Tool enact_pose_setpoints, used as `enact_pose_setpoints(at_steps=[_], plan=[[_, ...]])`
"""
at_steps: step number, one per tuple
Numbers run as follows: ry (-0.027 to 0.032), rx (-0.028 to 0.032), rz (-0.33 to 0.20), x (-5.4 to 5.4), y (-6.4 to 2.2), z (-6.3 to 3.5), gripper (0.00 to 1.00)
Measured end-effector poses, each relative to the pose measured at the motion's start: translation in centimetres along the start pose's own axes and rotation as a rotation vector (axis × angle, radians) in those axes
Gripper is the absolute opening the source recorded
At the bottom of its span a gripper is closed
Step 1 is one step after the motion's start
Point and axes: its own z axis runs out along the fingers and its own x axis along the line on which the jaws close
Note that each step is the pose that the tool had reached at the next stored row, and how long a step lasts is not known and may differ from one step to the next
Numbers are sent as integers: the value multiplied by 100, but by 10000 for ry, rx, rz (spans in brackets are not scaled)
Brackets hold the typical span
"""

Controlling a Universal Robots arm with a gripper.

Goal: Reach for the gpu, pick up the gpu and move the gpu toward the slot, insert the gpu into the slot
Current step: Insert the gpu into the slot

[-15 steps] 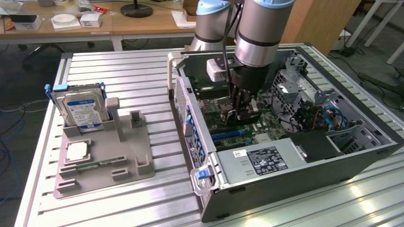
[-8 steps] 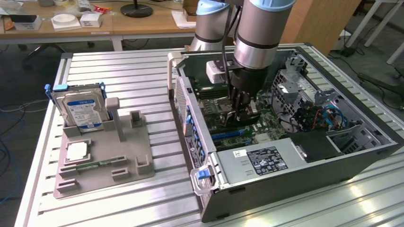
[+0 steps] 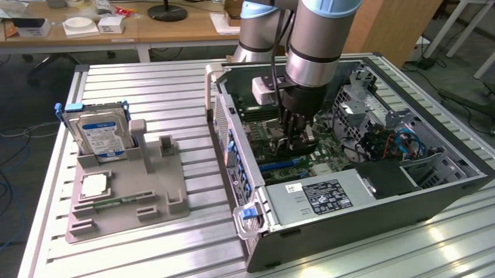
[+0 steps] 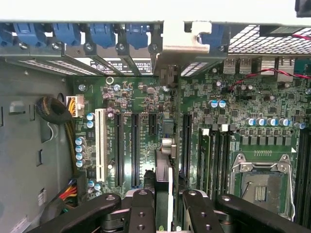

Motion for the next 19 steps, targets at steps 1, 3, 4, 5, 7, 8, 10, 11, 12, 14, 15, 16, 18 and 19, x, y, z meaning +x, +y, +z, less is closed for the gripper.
enact_pose_setpoints(at_steps=[1, 3, 4, 5, 7, 8, 10, 11, 12, 14, 15, 16, 18, 19], plan=[[0, 3, 0, 0, 0, 0, 27], [-2, 20, 0, -1, 0, 1, 27], [-3, 31, 1, -1, 0, 1, 27], [-4, 36, 1, -1, -1, 2, 27], [-3, 43, 2, 0, -3, 1, 27], [0, 59, 1, -6, -4, 0, 27], [-5, 83, 2, -16, -4, 5, 27], [-4, 84, 2, -18, -4, 7, 27], [-2, 84, 1, -18, -4, 8, 27], [-2, 87, 3, -24, 3, 15, 27], [0, 93, 3, -28, 10, 19, 27], [0, 104, 1, -28, 19, 22, 27], [4, 134, 2, -29, 33, 26, 27], [4, 164, 2, -30, 37, 29, 27]])
